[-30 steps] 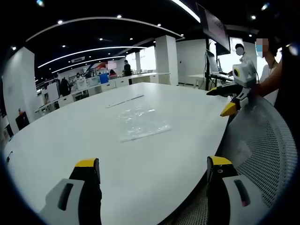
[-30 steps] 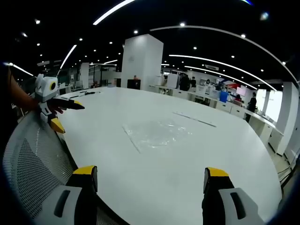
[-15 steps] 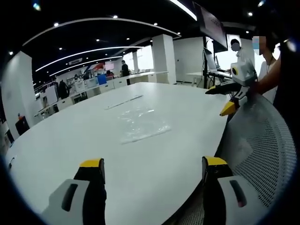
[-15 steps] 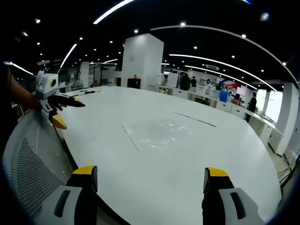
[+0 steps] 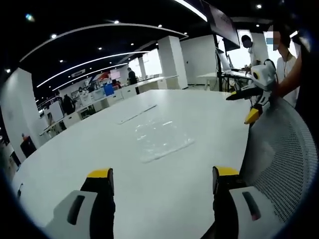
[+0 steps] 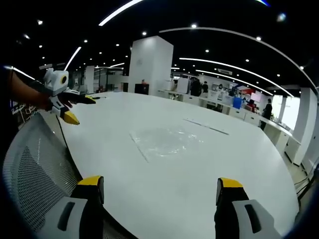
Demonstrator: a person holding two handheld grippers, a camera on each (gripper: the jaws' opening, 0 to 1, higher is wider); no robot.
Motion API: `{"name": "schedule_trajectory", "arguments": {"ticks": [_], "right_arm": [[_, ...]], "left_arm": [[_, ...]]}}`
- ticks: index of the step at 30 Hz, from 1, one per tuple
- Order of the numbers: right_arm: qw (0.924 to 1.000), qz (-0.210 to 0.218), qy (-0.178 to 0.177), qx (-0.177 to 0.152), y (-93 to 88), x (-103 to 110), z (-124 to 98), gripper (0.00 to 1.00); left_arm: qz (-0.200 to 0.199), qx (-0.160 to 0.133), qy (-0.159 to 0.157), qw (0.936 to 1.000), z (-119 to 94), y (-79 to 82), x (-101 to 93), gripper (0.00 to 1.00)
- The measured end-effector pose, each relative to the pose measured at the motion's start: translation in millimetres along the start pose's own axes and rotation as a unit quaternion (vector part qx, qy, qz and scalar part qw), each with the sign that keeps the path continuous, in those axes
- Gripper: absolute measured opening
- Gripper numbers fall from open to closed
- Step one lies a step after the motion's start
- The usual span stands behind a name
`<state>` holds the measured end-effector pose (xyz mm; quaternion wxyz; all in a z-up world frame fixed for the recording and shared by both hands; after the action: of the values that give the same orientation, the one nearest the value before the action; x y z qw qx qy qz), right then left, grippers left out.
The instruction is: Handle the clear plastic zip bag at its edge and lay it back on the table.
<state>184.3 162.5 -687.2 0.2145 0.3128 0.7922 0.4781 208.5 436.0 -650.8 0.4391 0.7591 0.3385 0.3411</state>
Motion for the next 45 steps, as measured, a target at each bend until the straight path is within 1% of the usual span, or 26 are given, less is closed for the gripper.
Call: {"name": "schedule_trajectory", "arguments": {"ticks": [10, 18, 26, 30, 40, 45], "right_arm": [[1.0, 0.0, 0.002, 0.004, -1.1, 0.1, 0.5, 0.94], [1.0, 0.0, 0.003, 0.006, -1.5, -0.2, 1.1, 0.94], [0.9999, 0.0, 0.005, 0.009, -2.7, 0.5, 1.7, 0.93], [0.9999, 0.001, 0.007, 0.012, -3.8, 1.0, 2.0, 0.93], [0.9999, 0.001, 0.004, 0.015, -4.6, -0.3, 1.9, 0.93], [0.9999, 0.001, 0.004, 0.016, -4.9, -0.5, 1.7, 0.93]], "left_arm": [[0.024, 0.003, -0.018, 0.9995, 14.5, 0.9, 9.4, 0.77], [0.036, 0.005, -0.025, 0.999, 25.8, 0.6, 16.8, 0.75], [0.051, 0.012, -0.038, 0.9979, 40.3, 1.2, 22.2, 0.74], [0.06, 0.009, -0.042, 0.9972, 47.7, 4.4, 25.4, 0.71], [0.085, 0.018, -0.064, 0.9942, 68.9, 4.6, 26.8, 0.68], [0.092, 0.024, -0.073, 0.9928, 75.7, 2.4, 25.9, 0.67]]}}
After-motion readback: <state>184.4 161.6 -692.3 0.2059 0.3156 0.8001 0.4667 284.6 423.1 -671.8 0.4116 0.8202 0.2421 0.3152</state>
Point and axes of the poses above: the point that each gripper's makers call its tool centre point, and the gripper's own axes: z roughly forward along the fingers, x roughly to its left, y roughly out of its top, the point moved 1 cm from there along -z, roughly backward along the fingers, and after that the axes turned 8 degrees about y, right-handed, at the moved point
